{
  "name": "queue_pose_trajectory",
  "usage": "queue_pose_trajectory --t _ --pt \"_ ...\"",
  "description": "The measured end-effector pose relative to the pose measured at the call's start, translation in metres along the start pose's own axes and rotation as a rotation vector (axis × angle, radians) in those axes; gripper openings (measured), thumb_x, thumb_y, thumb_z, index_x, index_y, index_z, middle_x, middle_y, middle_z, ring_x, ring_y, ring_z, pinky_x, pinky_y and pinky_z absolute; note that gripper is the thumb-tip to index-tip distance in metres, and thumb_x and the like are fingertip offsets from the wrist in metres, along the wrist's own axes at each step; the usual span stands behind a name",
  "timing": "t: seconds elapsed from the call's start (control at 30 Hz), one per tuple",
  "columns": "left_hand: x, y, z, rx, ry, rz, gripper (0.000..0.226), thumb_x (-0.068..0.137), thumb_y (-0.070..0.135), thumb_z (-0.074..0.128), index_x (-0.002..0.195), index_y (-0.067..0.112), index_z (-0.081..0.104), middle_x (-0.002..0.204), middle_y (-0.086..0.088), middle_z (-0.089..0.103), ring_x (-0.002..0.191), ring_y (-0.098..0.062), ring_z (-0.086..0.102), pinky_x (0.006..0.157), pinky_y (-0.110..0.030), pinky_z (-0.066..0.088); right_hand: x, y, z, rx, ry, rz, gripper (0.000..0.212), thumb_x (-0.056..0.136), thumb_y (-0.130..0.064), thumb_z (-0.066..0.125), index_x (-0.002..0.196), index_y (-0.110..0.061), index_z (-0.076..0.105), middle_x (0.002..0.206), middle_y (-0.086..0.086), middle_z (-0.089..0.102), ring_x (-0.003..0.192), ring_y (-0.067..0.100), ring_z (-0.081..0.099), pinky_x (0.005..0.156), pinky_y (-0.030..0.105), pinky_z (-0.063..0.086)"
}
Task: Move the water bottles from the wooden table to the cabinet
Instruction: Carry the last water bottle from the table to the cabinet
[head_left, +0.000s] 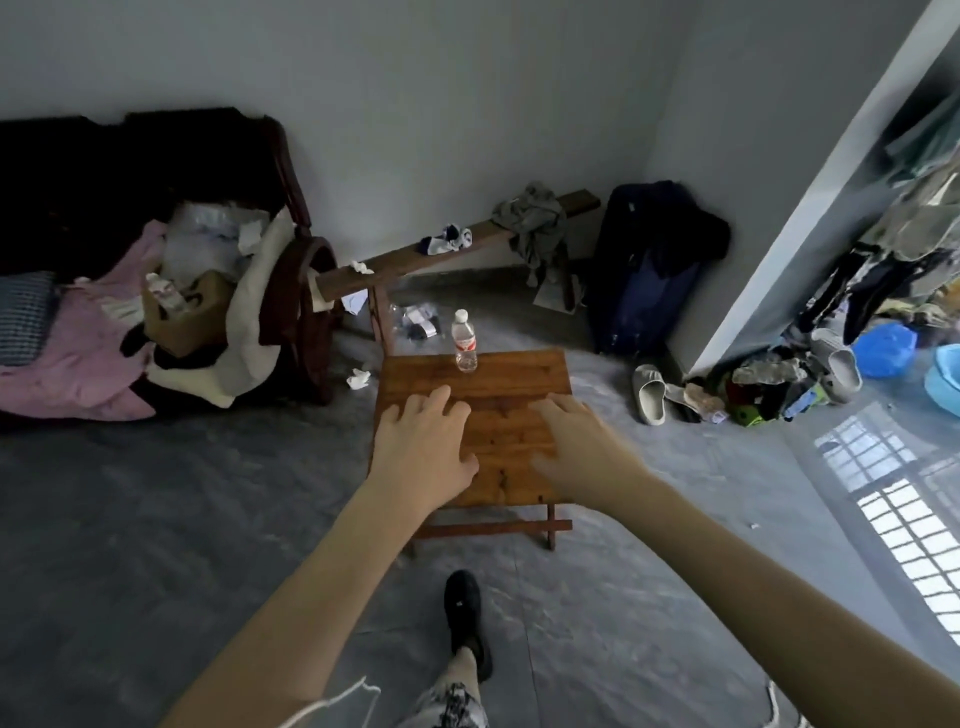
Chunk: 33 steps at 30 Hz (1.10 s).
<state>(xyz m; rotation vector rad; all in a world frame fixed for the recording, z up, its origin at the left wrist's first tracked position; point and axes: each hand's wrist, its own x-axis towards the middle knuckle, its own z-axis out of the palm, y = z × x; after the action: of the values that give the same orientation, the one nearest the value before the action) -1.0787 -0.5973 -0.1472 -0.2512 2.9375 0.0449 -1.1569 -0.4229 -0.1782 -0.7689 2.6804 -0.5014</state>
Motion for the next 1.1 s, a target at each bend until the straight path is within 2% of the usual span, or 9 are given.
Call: queue_pose_trajectory --t 0.13,0.3,0.5,0.63,0.73,0.87,0.97,1.1 --pt "0.061 -0.01 -0.008 -0.012 0.004 0.017 0.057 0.095 0.046 0.056 0.146 0.026 0.041 0.16 -0.002 0.03 0.143 -0.027 0.036 0.116 -0.046 0.03 0.054 0.01 -0.012 -0.017 0.027 0.017 0.063 0.086 -0.031 0.056 0.146 -0.026 0.04 0.153 -0.001 0.039 0.135 0.022 0.041 0.103 0.04 0.047" --pt "0.153 -0.029 -0.019 -0.044 -0.009 0.049 0.059 0.096 0.047 0.056 0.149 0.026 0.038 0.16 -0.002 0.03 0.146 -0.026 0.034 0.118 -0.047 0.029 0.13 0.018 -0.031 0.004 -0.001 0.093 0.065 0.087 -0.031 0.058 0.149 -0.025 0.037 0.159 0.001 0.031 0.141 0.024 0.036 0.107 0.046 0.043" --pt "0.254 -0.054 -0.019 -0.066 -0.077 0.076 0.061 0.095 0.048 0.057 0.148 0.026 0.039 0.158 -0.001 0.033 0.145 -0.025 0.036 0.116 -0.046 0.032 0.228 0.026 -0.044 -0.007 -0.023 0.124 0.061 0.084 -0.029 0.055 0.144 -0.026 0.042 0.148 0.0 0.042 0.132 0.024 0.043 0.096 0.044 0.049" --pt "0.302 -0.068 -0.002 -0.098 -0.158 0.067 0.06 0.094 0.048 0.057 0.147 0.025 0.04 0.158 -0.001 0.031 0.143 -0.025 0.037 0.115 -0.046 0.033 0.281 0.039 -0.031 0.049 -0.067 0.164 0.063 0.085 -0.032 0.056 0.145 -0.028 0.04 0.149 -0.002 0.041 0.132 0.024 0.042 0.099 0.046 0.049" --pt "0.331 -0.077 0.018 -0.124 -0.243 0.053 0.06 0.094 0.049 0.057 0.147 0.026 0.04 0.159 -0.001 0.029 0.142 -0.026 0.038 0.114 -0.047 0.033 0.315 0.057 -0.011 0.109 -0.108 0.215 0.057 0.083 -0.039 0.055 0.139 -0.03 0.045 0.143 -0.004 0.046 0.127 0.022 0.048 0.097 0.046 0.051" --pt "0.366 -0.092 0.053 -0.167 -0.316 -0.016 0.058 0.095 0.048 0.057 0.146 0.026 0.042 0.163 -0.001 0.025 0.146 -0.025 0.032 0.116 -0.046 0.033 0.358 0.083 0.029 0.153 -0.187 0.26 0.038 0.083 -0.046 0.052 0.121 -0.04 0.051 0.122 -0.011 0.053 0.112 0.016 0.055 0.089 0.041 0.055" --pt "0.39 -0.105 0.087 -0.204 -0.384 -0.078 0.059 0.095 0.047 0.057 0.147 0.025 0.041 0.166 -0.001 0.017 0.149 -0.024 0.027 0.116 -0.045 0.034 0.389 0.104 0.065 0.158 -0.251 0.273 0.039 0.082 -0.051 0.044 0.12 -0.043 0.049 0.121 -0.016 0.053 0.111 0.011 0.054 0.085 0.037 0.056" --pt "0.422 -0.12 0.133 -0.229 -0.421 -0.16 0.062 0.095 0.048 0.059 0.149 0.026 0.038 0.168 -0.001 0.009 0.151 -0.025 0.025 0.117 -0.046 0.033 0.431 0.119 0.098 0.119 -0.296 0.261 0.026 0.086 -0.04 0.054 0.111 -0.042 0.051 0.111 -0.018 0.053 0.103 0.006 0.054 0.075 0.021 0.047"
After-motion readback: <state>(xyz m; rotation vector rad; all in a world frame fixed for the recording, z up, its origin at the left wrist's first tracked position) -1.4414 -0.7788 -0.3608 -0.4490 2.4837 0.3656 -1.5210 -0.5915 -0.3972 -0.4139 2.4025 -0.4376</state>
